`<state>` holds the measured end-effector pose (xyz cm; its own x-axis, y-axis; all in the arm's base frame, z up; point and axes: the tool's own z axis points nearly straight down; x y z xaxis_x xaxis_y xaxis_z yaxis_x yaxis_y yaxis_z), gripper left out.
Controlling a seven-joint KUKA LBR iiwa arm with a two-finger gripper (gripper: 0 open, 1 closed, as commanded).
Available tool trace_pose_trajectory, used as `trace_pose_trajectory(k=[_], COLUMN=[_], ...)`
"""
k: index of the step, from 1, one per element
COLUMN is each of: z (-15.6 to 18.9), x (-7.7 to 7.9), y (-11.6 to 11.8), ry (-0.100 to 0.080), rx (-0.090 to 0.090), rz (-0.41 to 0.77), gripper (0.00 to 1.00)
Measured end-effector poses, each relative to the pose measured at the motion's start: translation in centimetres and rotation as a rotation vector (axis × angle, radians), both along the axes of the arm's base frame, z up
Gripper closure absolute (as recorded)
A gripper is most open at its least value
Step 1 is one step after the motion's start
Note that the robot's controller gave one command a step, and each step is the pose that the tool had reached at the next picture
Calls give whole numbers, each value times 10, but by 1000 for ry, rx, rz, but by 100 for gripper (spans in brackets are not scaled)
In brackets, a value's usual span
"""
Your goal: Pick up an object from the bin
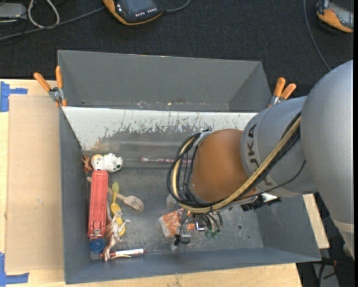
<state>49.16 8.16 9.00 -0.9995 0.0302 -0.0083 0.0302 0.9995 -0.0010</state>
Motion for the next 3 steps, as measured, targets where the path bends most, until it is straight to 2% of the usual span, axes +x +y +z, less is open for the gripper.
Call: trace_pose_trajectory(k=[1,2,3], z=[-21,-21,46], x=[9,9,9], y=[-34,-34,-32], ry=[-6,-6,0], rx=[-1,-1,-1], rz=[306,305,280], gripper=[100,100,100])
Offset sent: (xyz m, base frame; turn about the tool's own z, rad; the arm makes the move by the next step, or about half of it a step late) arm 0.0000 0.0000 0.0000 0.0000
